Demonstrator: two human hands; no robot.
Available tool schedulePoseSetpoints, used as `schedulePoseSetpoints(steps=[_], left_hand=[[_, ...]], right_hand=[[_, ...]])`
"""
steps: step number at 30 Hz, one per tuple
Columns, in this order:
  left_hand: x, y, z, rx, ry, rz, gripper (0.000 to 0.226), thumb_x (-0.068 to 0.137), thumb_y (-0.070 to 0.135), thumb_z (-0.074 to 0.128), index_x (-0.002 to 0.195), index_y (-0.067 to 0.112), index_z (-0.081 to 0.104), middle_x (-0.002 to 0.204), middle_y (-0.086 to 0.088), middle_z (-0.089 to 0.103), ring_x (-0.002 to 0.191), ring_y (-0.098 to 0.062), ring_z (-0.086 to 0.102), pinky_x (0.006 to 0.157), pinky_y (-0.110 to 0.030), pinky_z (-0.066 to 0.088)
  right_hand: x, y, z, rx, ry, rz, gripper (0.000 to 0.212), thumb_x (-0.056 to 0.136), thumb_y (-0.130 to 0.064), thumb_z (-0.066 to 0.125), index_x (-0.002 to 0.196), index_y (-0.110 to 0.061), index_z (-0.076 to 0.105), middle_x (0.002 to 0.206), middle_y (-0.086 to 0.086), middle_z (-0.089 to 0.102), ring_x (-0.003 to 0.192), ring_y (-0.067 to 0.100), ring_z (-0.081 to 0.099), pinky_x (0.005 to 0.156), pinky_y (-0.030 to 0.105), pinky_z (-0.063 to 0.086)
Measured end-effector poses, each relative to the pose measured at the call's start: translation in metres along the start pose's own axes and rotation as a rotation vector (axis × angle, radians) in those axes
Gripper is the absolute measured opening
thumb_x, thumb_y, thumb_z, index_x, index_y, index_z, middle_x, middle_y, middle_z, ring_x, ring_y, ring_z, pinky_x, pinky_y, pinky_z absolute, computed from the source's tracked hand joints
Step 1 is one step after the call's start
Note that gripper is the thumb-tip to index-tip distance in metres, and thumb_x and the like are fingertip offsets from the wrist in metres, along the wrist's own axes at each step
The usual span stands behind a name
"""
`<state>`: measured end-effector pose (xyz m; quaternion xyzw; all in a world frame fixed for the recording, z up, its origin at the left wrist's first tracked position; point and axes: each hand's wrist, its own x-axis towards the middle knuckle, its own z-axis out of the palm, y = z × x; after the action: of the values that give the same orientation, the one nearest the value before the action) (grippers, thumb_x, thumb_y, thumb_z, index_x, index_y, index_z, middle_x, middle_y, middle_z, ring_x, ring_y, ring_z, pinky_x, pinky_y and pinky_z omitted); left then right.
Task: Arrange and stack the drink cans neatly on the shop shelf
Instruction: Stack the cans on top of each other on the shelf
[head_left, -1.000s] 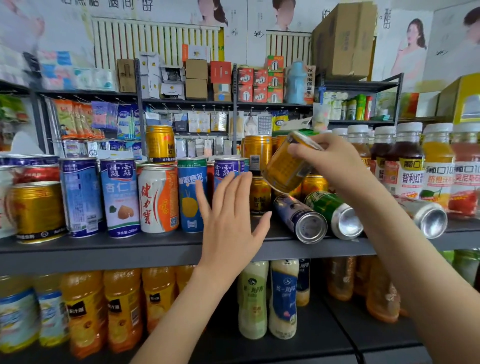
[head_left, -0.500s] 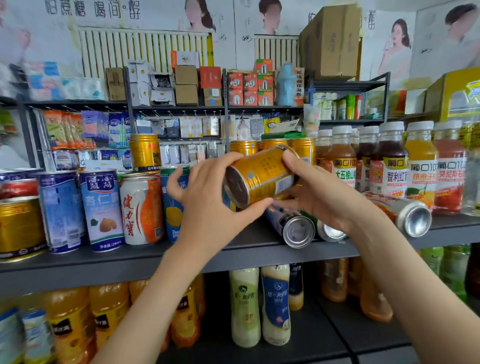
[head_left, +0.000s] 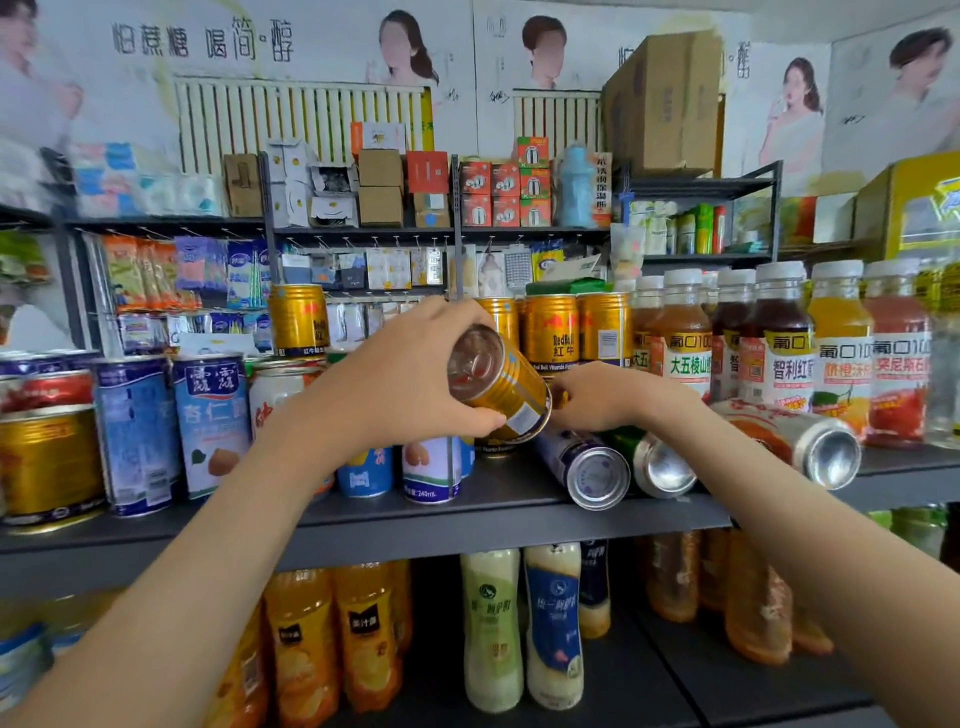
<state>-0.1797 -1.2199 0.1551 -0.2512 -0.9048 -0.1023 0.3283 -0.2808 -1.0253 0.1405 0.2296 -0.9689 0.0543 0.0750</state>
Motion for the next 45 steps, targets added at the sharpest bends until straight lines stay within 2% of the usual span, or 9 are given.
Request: schedulePoseSetpoints(steps=[5,10,16,20,26,32,37,42,45], left_hand=[[0.004,0.007,0.002,0.086,-0.119,-0.024,0.062,0.068,0.052,0.072,0.120,0.033,0.045,0.112,0.007,0.048,0.103,-0.013,0.047,0.087,-0.032,0.044],[0.005,0.005,0.001,0.213,-0.098,-0.029,0.063,0.070,0.057,0.067,0.123,0.033,0.043,0.113,0.010,0.050,0.098,-0.011,0.041,0.100,-0.034,0.028],[-0.005,0.004,-0.012,0.035,-0.070,-0.041,0.066,0.057,0.065,0.066,0.115,0.039,0.047,0.106,0.015,0.054,0.098,-0.008,0.053,0.082,-0.028,0.048],[-0.003,0.003,-0.033,-0.093,-0.017,-0.071,0.061,0.061,0.054,0.079,0.111,0.041,0.046,0.100,0.025,0.051,0.092,0.002,0.053,0.071,-0.014,0.043],[-0.019,-0.013,-0.054,-0.301,0.127,-0.181,0.066,0.042,0.067,0.065,0.102,0.045,0.052,0.099,0.021,0.061,0.087,0.001,0.061,0.077,-0.027,0.052],[-0.022,-0.006,-0.046,-0.185,0.079,-0.121,0.057,0.052,0.060,0.067,0.104,0.043,0.051,0.101,0.021,0.053,0.091,0.004,0.053,0.069,-0.014,0.042],[-0.012,0.005,-0.027,-0.133,0.054,-0.051,0.055,0.060,0.049,0.076,0.107,0.035,0.049,0.096,0.017,0.052,0.086,0.001,0.052,0.069,-0.018,0.044],[-0.011,0.013,-0.004,-0.117,0.046,-0.080,0.071,0.065,0.042,0.078,0.112,0.029,0.027,0.098,0.008,0.053,0.077,-0.008,0.057,0.065,-0.031,0.053],[-0.010,0.011,0.013,-0.054,0.060,-0.079,0.070,0.070,0.049,0.073,0.120,0.028,0.029,0.113,0.005,0.057,0.097,-0.013,0.056,0.092,-0.032,0.045]], right_hand=[[0.023,-0.003,0.011,-0.150,-0.087,-0.038,0.053,0.075,-0.057,0.058,0.112,-0.019,0.058,0.110,0.005,0.066,0.095,0.025,0.062,0.089,0.042,0.050],[0.026,-0.007,0.003,-0.071,-0.160,-0.024,0.064,0.077,-0.057,0.067,0.126,-0.020,0.050,0.107,0.001,0.060,0.082,0.017,0.058,0.078,0.031,0.051],[0.027,-0.001,0.008,-0.024,-0.115,-0.047,0.075,0.061,-0.069,0.065,0.119,-0.023,0.059,0.113,0.000,0.065,0.097,0.020,0.061,0.092,0.040,0.050],[0.025,0.000,0.009,-0.028,-0.106,-0.006,0.068,0.073,-0.063,0.065,0.125,-0.022,0.055,0.119,0.000,0.062,0.104,0.022,0.058,0.096,0.041,0.046],[0.000,-0.004,-0.011,0.046,0.009,-0.037,0.047,0.091,-0.048,0.053,0.126,-0.017,0.053,0.121,-0.002,0.057,0.104,0.015,0.052,0.086,0.026,0.040],[-0.046,-0.033,-0.052,0.755,0.201,-0.412,0.044,0.084,-0.055,0.058,0.121,-0.031,0.058,0.116,-0.010,0.065,0.109,0.008,0.061,0.099,0.034,0.046],[-0.065,-0.072,-0.062,0.402,0.190,-0.423,0.068,0.062,-0.061,0.075,0.119,-0.031,0.054,0.108,-0.011,0.065,0.099,0.005,0.062,0.093,0.035,0.050],[-0.067,-0.059,-0.052,0.345,0.203,-0.312,0.049,0.071,-0.044,0.075,0.114,-0.032,0.055,0.102,-0.015,0.064,0.091,0.004,0.062,0.084,0.025,0.051],[-0.060,-0.051,-0.043,0.378,0.233,-0.253,0.036,0.075,-0.040,0.072,0.106,-0.027,0.061,0.095,-0.009,0.067,0.083,0.007,0.063,0.072,0.021,0.049]])
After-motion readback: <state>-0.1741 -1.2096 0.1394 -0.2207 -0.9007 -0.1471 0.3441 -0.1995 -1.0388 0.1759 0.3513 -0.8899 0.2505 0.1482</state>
